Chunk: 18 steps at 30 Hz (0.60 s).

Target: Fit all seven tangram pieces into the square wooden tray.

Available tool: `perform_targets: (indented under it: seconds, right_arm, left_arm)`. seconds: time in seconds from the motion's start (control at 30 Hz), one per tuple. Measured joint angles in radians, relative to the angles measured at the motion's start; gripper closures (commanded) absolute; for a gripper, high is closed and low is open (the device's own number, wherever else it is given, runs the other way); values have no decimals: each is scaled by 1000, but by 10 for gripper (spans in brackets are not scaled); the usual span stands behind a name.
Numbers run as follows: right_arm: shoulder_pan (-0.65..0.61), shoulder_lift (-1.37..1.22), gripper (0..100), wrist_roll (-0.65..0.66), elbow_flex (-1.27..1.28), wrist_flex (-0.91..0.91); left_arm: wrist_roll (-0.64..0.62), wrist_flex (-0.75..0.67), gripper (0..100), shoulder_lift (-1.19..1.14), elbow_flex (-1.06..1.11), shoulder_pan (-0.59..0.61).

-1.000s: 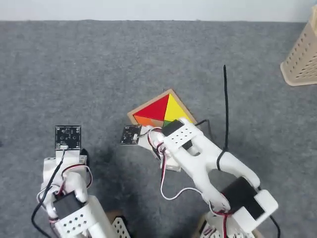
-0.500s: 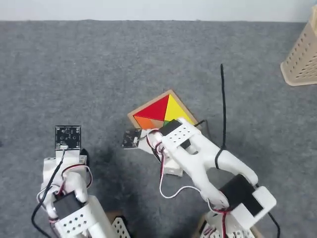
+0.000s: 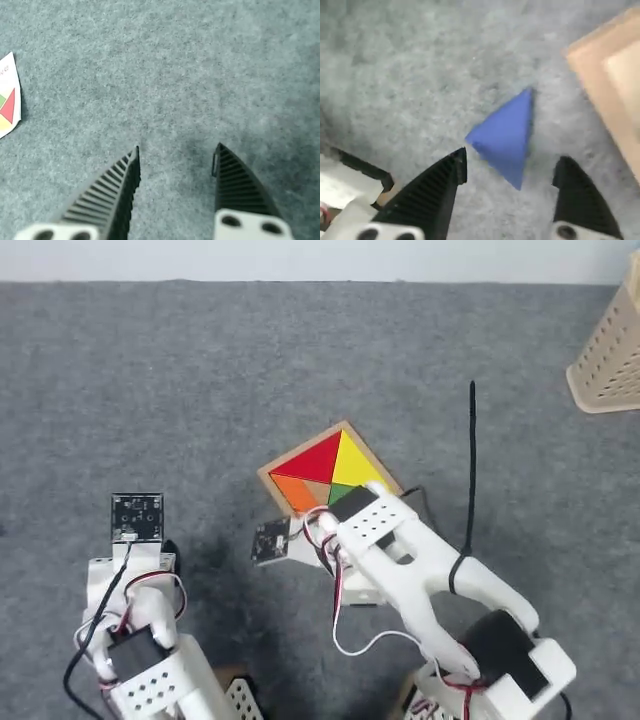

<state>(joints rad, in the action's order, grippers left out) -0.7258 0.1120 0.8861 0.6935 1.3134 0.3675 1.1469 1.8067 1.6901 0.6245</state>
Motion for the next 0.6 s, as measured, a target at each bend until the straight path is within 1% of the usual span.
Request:
perform_targets:
  seconds: [0.13,0.27,0.47,0.6]
  right_arm:
    - [-6,-51,706,5,15,-69]
    - [-11,-95,719,5,14,-97]
    - [-2,-106,872,-15,-5,-114]
    - [21,-107,947,-54,-17,-121]
  left_arm:
    - [0,0,780,0,0,0]
    - [0,0,780,0,0,0]
    - [0,0,780,0,0,0]
    - [0,0,780,0,0,0]
